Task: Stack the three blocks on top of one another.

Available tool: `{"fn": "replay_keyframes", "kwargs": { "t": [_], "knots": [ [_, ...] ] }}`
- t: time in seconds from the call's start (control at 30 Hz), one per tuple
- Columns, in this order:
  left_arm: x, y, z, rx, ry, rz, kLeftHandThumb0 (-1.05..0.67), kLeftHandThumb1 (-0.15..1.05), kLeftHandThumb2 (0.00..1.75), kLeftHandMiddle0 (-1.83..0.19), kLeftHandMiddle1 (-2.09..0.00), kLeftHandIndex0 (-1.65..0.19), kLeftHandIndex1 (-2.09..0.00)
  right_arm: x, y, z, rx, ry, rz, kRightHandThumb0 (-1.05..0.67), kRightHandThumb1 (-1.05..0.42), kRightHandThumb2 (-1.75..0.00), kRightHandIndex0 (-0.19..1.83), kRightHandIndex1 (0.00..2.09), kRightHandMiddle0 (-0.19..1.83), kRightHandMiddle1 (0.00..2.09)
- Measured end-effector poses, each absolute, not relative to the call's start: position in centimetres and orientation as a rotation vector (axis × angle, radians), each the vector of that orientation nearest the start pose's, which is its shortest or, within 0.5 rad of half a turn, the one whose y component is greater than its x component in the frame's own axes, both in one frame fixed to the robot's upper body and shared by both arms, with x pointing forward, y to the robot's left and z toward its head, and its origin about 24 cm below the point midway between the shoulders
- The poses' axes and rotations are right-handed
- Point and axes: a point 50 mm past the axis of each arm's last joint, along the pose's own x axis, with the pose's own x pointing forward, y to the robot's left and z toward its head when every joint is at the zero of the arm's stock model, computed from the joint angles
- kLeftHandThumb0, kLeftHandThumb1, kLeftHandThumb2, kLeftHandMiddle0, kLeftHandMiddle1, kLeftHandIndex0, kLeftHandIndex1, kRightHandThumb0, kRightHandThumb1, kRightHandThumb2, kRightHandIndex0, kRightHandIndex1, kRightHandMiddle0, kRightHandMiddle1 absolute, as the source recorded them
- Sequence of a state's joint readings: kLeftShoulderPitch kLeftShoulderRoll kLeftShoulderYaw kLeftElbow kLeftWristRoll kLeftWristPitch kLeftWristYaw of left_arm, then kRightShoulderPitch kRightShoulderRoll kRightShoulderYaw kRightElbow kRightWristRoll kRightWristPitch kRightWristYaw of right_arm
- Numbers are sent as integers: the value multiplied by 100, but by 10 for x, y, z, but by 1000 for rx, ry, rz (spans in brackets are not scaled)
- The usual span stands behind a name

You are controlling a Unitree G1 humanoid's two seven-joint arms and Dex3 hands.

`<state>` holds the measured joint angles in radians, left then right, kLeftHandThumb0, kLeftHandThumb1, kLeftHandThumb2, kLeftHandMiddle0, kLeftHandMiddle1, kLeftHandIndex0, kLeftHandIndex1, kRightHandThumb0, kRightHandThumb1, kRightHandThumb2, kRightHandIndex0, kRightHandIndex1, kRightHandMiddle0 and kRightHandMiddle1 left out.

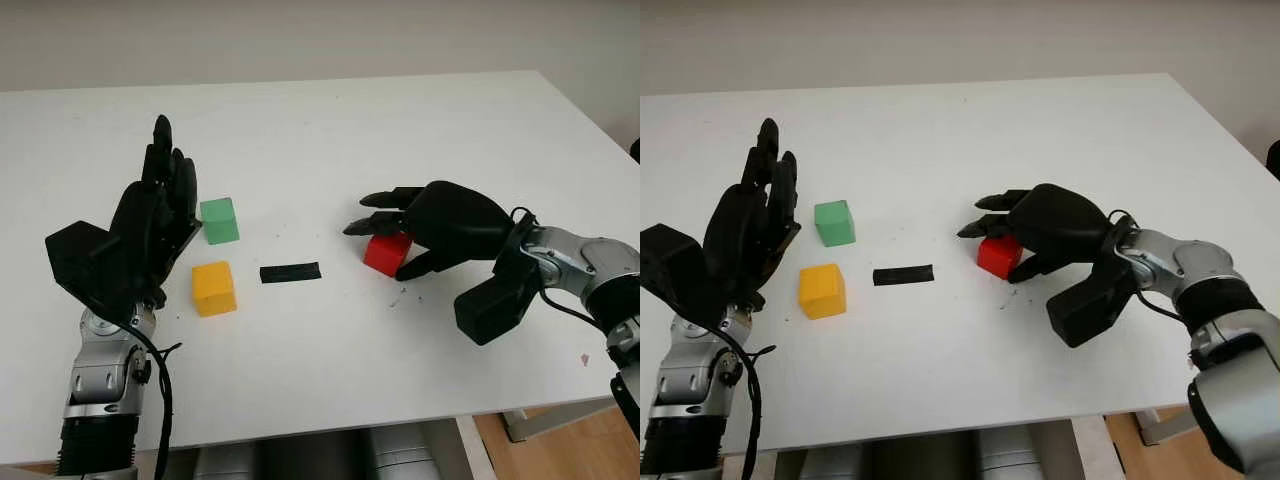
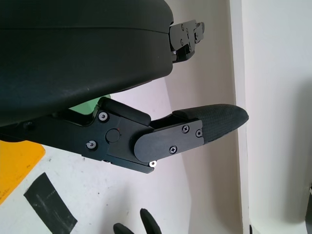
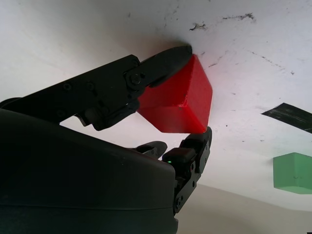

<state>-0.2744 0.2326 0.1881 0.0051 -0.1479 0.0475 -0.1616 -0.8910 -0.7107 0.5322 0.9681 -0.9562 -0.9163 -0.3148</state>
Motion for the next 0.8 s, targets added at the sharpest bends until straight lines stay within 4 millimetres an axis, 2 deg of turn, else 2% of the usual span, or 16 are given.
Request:
{"fn": "replay_keyframes", "kwargs": {
  "t": [0.13,0.33,0.4,0.47,0.8],
  "knots": [
    [299,210,124,74,-243,-38,-72,105,67,19,0,19,0,355,-197,130,-1611,-642,653,-34,-91,-6,36,6,27,84],
    [298,210,124,77,-249,-43,-72,105,67,19,0,19,0,357,-200,135,-1635,-625,643,-35,-94,-6,37,7,40,93],
    [298,210,124,77,-250,-46,-72,105,66,19,0,19,0,357,-201,136,-1628,-623,636,-35,-96,-6,40,7,41,115],
    [298,210,124,77,-250,-53,-71,105,67,19,0,19,0,358,-201,138,-1619,-612,625,-36,-96,-5,42,7,41,126],
    [298,209,123,77,-247,-62,-72,105,66,19,0,19,0,362,-204,147,-1599,-572,567,-38,-95,-5,44,7,42,136]
  ]
}}
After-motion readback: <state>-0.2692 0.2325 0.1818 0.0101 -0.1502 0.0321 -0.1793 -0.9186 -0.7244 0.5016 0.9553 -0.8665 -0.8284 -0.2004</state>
